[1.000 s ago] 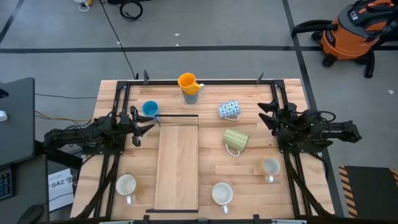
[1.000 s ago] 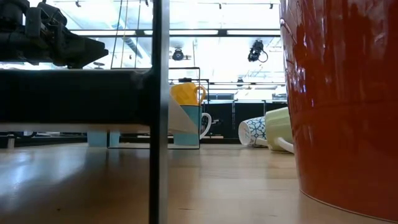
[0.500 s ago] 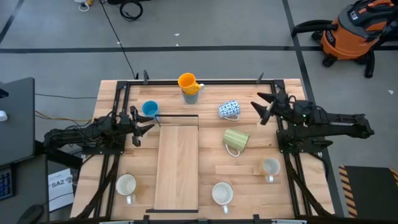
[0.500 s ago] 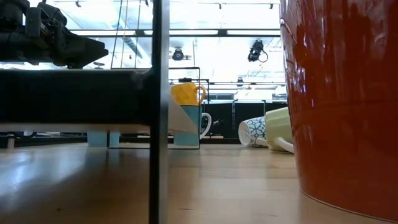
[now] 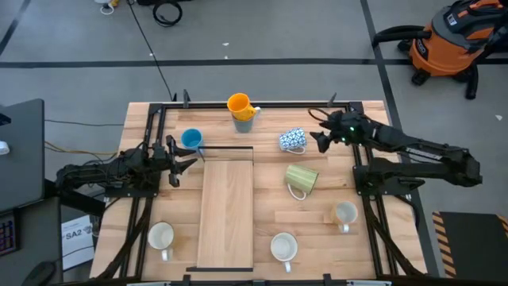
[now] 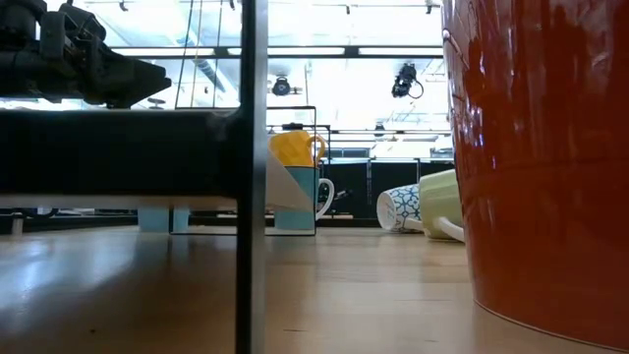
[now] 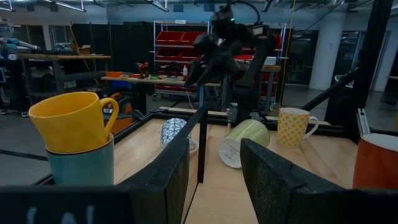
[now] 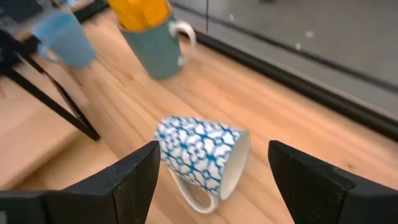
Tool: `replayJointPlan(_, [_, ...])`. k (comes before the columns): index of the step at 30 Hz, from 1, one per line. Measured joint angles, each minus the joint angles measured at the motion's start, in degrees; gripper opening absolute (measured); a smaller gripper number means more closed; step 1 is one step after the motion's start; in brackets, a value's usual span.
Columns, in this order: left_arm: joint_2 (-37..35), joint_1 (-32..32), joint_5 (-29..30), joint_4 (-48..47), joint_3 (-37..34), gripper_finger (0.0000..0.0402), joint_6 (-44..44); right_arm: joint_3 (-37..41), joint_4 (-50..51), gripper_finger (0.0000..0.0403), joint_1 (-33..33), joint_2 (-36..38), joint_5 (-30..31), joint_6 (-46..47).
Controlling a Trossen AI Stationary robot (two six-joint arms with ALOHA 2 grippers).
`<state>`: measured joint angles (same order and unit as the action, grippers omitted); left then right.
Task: Place coffee mugs
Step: Put the white blue mug on the shelf
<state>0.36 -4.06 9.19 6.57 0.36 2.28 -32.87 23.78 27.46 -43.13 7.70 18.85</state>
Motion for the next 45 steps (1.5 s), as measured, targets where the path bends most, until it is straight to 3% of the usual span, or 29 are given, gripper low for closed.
replayJointPlan(7, [0.0,0.0,0.0,0.0,0.0,0.0151,0.0,0.0,-0.1,0.0304,9.1,-6.6,-11.9,-3.7])
replayJointPlan(14, [0.0,0.0,0.0,0.0,0.0,0.0151,0.0,0.0,-2.2,0.03,13.8,-12.2,-20.4,-7.4])
replayJointPlan(29, [0.0,0.0,0.0,0.0,0.0,0.0151,0.0,0.0,-9.9,0.0297,15.2,-26.3,-25.2,-11.6])
replayJointPlan(37, [0.0,0.0,0.0,0.0,0.0,0.0151,0.0,0.0,-17.1,0.0297,15.2,-33.3,-33.9,-13.6])
replayJointPlan(45, [0.0,0.0,0.0,0.0,0.0,0.0151,0.0,0.0,-20.4,0.0297,15.1,-38.6,-34.7,-13.5])
